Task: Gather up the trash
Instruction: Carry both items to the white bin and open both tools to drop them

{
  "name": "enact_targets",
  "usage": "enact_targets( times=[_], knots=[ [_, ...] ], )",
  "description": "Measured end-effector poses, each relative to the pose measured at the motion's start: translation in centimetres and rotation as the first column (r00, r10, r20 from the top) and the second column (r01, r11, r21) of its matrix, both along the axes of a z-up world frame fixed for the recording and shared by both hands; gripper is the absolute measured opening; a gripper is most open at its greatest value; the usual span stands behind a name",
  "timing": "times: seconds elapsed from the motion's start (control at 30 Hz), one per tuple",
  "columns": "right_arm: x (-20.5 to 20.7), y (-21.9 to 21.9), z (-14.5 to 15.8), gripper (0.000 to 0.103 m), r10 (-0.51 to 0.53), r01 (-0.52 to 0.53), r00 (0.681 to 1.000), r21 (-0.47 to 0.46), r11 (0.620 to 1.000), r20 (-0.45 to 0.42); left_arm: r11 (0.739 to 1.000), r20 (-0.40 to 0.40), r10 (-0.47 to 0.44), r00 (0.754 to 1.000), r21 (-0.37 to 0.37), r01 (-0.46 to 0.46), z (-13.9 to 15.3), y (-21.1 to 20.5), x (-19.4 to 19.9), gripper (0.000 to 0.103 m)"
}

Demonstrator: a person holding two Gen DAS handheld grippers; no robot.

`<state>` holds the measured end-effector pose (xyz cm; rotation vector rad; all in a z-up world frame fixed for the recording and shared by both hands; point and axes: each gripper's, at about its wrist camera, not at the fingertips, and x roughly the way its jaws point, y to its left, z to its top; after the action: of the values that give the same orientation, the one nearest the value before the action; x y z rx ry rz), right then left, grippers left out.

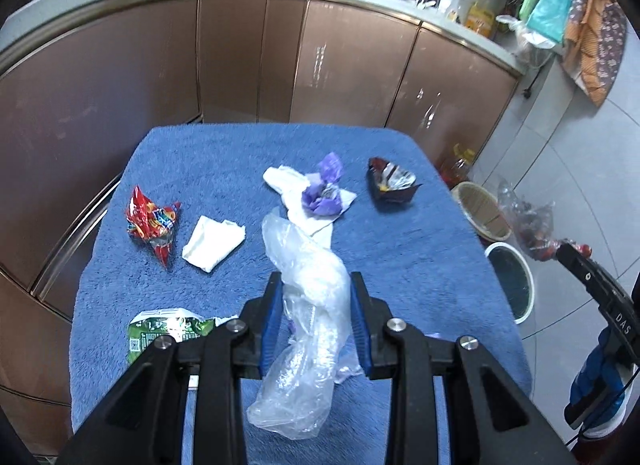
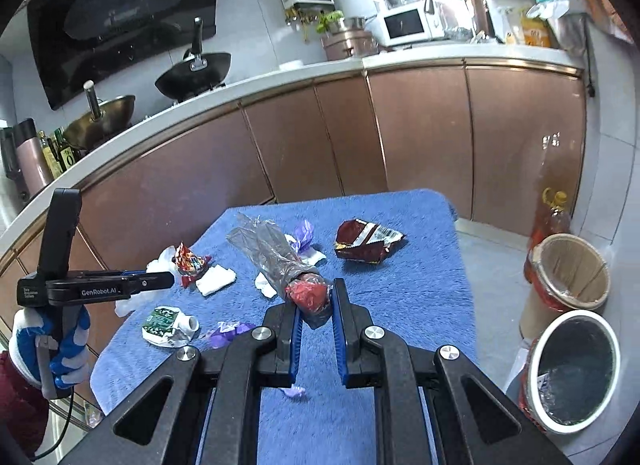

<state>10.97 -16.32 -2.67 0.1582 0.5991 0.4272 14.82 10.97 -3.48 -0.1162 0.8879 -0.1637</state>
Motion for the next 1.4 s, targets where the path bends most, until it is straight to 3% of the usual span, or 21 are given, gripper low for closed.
enact_targets(
  times=[0.23, 0.53, 0.73, 0.97, 1.23, 1.4],
  knots=[
    [-3.2, -3.4, 0.1, 0.013, -0.099, 0.099, 0.995, 0.003, 0.995, 0.02, 0.998, 0.041, -0.06, 0.997, -0.006, 0.061, 1.9, -3.6, -1.3, 0.03],
    [-5.0, -10.2, -2.7, 0.013, -0.323, 0.322, 0.946, -0.042, 0.946, -0.012, 0.972, -0.025, -0.237, 0.971, 0.004, 0.237, -0.3, -14.0, 1.1, 0.03],
    [-4.6, -15.8, -6.5, 0.013, -0.457, 0.453, 0.886, -0.063, 0.889, -0.076, 0.921, -0.085, -0.386, 0.918, 0.013, 0.389, -2.4, -23.8, 4.4, 0.03],
    [-2.2, -20.9, -11.5, 0.013, -0.57, 0.558, 0.808, -0.119, 0.822, -0.151, 0.845, -0.157, -0.526, 0.836, 0.01, 0.534, -5.8, -36.8, 9.5, 0.03],
    [1.1, -26.6, -15.5, 0.015, -0.68, 0.651, 0.708, -0.197, 0.733, -0.192, 0.783, -0.215, -0.609, 0.764, -0.003, 0.623, -10.4, -48.4, 14.5, 0.031],
    [2.6, -28.6, -17.2, 0.017, -0.713, 0.675, 0.668, -0.23, 0.701, -0.211, 0.751, -0.24, -0.648, 0.723, -0.046, 0.658, -12.9, -52.9, 16.0, 0.033]
  ],
)
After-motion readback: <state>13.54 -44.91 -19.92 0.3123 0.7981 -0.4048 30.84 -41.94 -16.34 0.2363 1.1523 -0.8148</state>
